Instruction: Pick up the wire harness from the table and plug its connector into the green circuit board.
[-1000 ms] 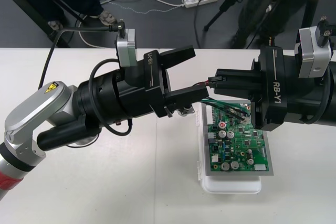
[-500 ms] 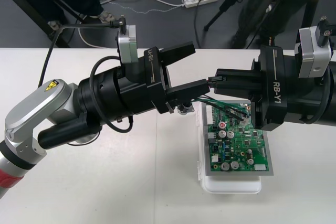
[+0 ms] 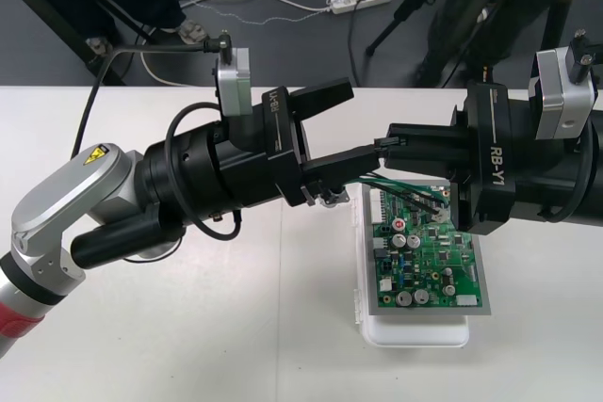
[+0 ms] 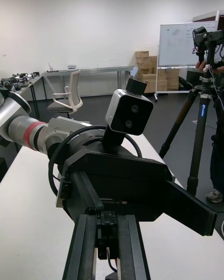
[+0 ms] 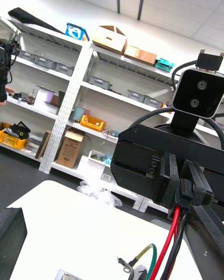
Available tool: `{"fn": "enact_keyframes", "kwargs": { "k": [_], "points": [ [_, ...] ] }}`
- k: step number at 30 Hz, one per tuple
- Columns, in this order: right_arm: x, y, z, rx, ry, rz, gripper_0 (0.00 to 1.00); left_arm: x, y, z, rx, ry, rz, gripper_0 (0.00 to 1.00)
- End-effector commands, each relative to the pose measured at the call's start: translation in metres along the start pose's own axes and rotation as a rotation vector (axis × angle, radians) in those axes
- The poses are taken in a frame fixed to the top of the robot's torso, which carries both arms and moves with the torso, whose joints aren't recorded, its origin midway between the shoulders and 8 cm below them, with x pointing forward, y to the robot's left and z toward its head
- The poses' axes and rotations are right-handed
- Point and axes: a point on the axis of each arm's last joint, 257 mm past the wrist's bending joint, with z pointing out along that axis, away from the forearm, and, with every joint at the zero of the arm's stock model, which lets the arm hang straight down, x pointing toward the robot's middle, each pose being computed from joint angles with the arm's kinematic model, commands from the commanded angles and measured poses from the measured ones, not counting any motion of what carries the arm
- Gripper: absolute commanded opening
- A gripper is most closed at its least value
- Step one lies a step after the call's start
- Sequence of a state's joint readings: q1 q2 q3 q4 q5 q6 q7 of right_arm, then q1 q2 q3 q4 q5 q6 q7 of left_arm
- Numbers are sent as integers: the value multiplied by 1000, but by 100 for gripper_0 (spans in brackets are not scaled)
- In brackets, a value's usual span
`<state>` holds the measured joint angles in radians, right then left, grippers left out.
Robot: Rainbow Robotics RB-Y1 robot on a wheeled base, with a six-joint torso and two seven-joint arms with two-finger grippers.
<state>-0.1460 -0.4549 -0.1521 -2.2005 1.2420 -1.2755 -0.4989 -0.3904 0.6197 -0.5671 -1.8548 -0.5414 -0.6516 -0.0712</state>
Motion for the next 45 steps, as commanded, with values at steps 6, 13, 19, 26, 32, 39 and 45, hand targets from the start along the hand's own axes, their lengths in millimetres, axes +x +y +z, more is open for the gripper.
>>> {"fn": "enact_keyframes", "kwargs": {
  "k": [6,13,19,26,32,39,45],
  "points": [
    [-6,1,-2,-10,13,22,0,-14,-18,26,54,-19,-14,100],
    [-6,0,-3,-10,11,22,0,-15,-19,27,58,-20,-12,59],
    [-6,1,-2,-12,10,22,0,-15,-20,29,58,-25,-12,43],
    [-6,1,-3,-12,11,21,0,-17,-21,31,62,-31,-12,43],
    [-6,2,-3,-14,14,22,0,-13,-29,35,84,-24,-22,33],
    [-6,1,-3,-12,13,22,0,-17,-39,37,111,-39,-32,28],
    [-5,2,-2,-15,14,23,0,-21,-48,41,135,-47,-34,17]
  ]
}}
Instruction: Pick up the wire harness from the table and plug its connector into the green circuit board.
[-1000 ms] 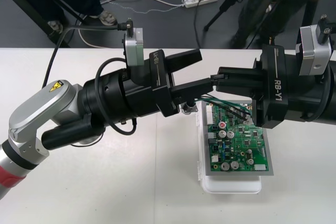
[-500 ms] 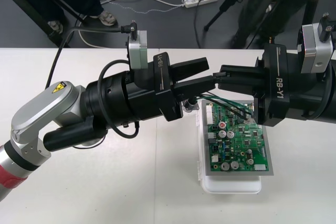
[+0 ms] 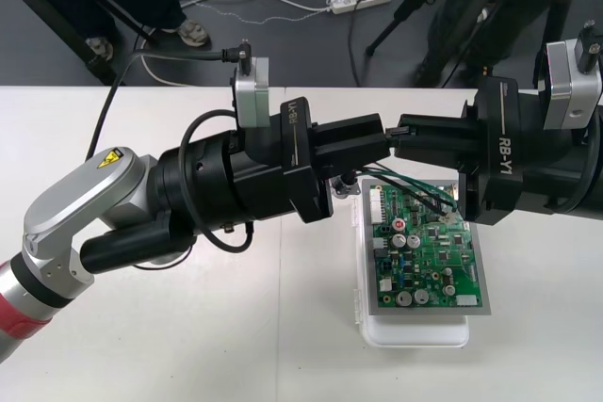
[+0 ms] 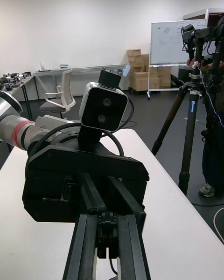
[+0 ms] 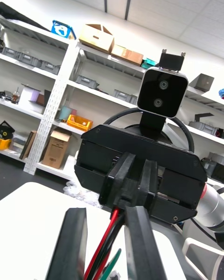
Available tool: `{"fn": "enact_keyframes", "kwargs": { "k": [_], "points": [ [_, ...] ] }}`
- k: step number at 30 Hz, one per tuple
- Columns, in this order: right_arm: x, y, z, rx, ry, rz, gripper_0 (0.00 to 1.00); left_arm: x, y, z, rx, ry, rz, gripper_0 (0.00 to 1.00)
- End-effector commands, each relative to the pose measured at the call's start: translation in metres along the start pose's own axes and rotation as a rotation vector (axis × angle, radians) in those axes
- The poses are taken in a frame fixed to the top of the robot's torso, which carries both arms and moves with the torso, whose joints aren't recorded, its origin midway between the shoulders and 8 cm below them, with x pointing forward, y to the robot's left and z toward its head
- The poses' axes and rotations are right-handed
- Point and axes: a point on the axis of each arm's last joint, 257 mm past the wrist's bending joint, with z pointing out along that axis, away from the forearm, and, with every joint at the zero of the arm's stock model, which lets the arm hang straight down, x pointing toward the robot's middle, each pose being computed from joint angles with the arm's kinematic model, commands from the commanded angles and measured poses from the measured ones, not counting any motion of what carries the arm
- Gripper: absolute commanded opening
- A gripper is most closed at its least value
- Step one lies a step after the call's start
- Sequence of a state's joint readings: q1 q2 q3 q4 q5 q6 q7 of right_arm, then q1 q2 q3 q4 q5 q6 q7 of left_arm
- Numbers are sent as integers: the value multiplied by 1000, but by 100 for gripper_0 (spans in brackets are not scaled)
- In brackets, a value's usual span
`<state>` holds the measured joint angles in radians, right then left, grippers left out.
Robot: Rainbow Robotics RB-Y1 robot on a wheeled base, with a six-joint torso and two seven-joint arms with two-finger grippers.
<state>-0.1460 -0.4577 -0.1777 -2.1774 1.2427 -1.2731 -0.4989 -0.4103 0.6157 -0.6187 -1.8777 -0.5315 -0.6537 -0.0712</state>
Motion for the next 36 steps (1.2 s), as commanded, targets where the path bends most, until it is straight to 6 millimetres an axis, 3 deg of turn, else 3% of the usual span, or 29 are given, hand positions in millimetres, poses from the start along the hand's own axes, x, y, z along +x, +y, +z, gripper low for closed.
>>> {"fn": "enact_keyframes", "kwargs": {
  "k": [1,5,31,33,35,36],
  "points": [
    [-8,13,5,-47,11,12,0,-25,-24,31,79,-48,-12,12],
    [-9,13,6,-47,9,11,0,-27,-30,33,99,-58,-22,0],
    [-8,11,5,-41,5,16,1,-42,-59,26,221,-106,-49,0],
    [-7,11,5,-41,5,18,7,-42,-61,24,227,-107,-47,0],
    [-7,10,4,-40,2,23,22,-43,-61,23,228,-110,-48,0],
    [-7,9,4,-40,1,26,35,-43,-61,22,227,-112,-46,0]
  ]
}}
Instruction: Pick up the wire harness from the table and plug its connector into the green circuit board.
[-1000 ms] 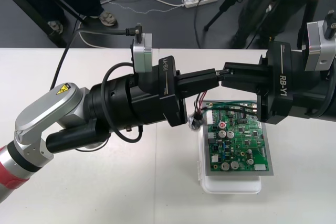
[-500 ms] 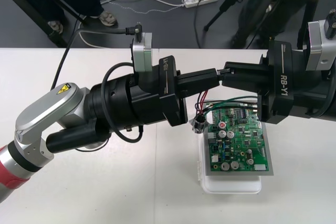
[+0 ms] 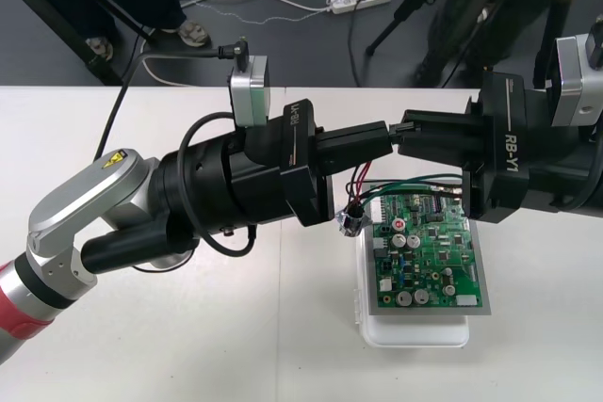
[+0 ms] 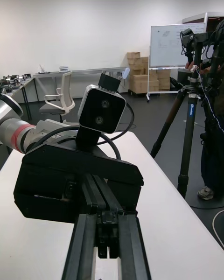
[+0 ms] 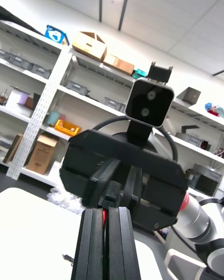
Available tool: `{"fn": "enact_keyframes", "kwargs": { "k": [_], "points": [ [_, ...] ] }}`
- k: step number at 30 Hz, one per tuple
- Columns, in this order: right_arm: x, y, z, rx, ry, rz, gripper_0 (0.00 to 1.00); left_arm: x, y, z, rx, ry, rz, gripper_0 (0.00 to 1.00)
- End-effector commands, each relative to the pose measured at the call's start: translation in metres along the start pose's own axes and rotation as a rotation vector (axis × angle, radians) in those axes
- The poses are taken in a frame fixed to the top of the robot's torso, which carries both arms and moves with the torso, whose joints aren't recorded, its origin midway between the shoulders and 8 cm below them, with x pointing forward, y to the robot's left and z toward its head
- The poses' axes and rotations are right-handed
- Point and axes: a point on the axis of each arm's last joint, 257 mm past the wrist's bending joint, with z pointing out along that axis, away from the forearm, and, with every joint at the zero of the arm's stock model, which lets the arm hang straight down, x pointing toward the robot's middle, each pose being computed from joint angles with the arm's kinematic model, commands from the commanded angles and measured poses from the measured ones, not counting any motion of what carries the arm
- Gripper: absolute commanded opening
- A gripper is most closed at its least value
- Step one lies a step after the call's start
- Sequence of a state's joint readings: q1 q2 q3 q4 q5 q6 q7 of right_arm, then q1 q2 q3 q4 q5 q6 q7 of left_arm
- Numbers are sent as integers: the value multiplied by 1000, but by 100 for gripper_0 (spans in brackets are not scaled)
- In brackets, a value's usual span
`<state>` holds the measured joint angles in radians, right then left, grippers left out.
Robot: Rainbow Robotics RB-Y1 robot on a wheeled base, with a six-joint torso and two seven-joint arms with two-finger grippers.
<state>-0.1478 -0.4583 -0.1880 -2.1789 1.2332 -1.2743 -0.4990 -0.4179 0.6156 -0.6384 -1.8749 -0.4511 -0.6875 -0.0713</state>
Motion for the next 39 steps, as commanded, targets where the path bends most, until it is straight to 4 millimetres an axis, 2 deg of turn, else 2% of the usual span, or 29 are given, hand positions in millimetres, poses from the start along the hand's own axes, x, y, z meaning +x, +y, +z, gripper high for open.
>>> {"fn": "enact_keyframes", "kwargs": {
  "k": [1,2,4,5,8,9,15,18,24,32,39],
  "points": [
    [-3,10,6,-43,5,33,47,-29,-50,22,186,-63,26,0],
    [-3,10,6,-43,4,35,50,-29,-50,22,185,-64,28,0],
    [-3,9,5,-42,2,42,66,-30,-51,21,187,-67,38,0],
    [-3,10,6,-44,2,41,71,-30,-51,21,187,-68,38,0],
    [-2,9,5,-41,1,48,98,-30,-54,19,196,-76,45,0],
    [-2,9,5,-41,2,46,100,-30,-54,19,195,-76,48,0],
    [4,7,4,-44,7,59,100,-27,-56,12,197,-75,67,0],
    [6,7,2,-46,11,59,100,-25,-52,2,190,-56,109,0],
    [18,11,-10,-71,74,53,100,-15,-42,-34,161,24,198,0],
    [47,27,-53,-161,294,10,100,-9,-38,-82,132,84,202,0],
    [45,13,-78,-118,371,-13,100,8,-25,-123,129,132,203,0]
  ]
}}
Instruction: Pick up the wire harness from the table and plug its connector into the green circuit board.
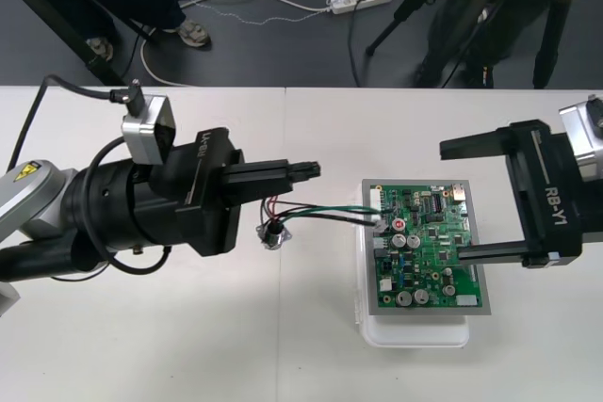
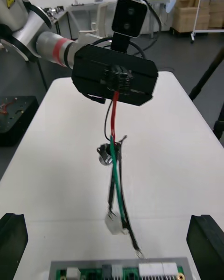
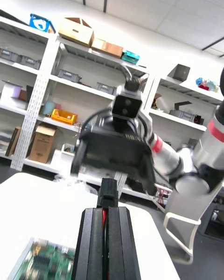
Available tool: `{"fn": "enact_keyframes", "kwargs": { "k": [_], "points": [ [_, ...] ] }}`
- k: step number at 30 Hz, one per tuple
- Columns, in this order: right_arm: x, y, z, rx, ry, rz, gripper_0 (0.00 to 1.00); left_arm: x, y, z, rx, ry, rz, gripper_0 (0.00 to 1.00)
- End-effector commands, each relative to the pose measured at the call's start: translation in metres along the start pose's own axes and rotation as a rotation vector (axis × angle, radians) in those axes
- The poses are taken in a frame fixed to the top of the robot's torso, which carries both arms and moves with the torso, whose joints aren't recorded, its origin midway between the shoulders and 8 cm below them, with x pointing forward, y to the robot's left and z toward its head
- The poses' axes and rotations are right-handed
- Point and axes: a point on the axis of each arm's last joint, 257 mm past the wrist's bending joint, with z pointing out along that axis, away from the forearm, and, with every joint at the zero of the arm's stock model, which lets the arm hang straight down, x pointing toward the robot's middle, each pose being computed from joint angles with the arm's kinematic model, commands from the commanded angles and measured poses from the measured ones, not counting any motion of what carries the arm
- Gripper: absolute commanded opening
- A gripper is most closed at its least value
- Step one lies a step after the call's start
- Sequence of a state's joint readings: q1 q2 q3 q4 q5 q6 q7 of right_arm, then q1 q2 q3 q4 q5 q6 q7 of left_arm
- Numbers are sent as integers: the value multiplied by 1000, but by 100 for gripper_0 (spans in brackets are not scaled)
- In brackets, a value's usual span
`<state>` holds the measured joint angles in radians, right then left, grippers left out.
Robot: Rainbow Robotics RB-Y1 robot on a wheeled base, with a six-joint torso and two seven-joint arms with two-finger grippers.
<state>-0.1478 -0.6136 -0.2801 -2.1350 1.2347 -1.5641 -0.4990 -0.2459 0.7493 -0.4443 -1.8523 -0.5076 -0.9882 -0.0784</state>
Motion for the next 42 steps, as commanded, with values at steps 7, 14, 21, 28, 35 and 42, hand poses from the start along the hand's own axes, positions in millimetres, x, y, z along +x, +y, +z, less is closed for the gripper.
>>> {"fn": "enact_keyframes", "kwargs": {
  "k": [7,14,21,28,35,42],
  "points": [
    [21,-14,-42,44,235,6,100,34,0,-72,71,104,120,0],
    [54,-27,-62,90,471,-75,100,60,9,-102,69,133,157,0],
    [88,-24,-71,101,673,-143,100,91,15,-118,95,169,165,0],
    [143,-8,-76,70,859,-151,100,133,29,-119,80,223,198,0],
    [184,-2,-95,91,998,-120,100,157,34,-102,93,244,194,0],
    [206,-4,-106,123,1083,-108,100,166,40,-91,99,276,218,0]
  ]
}}
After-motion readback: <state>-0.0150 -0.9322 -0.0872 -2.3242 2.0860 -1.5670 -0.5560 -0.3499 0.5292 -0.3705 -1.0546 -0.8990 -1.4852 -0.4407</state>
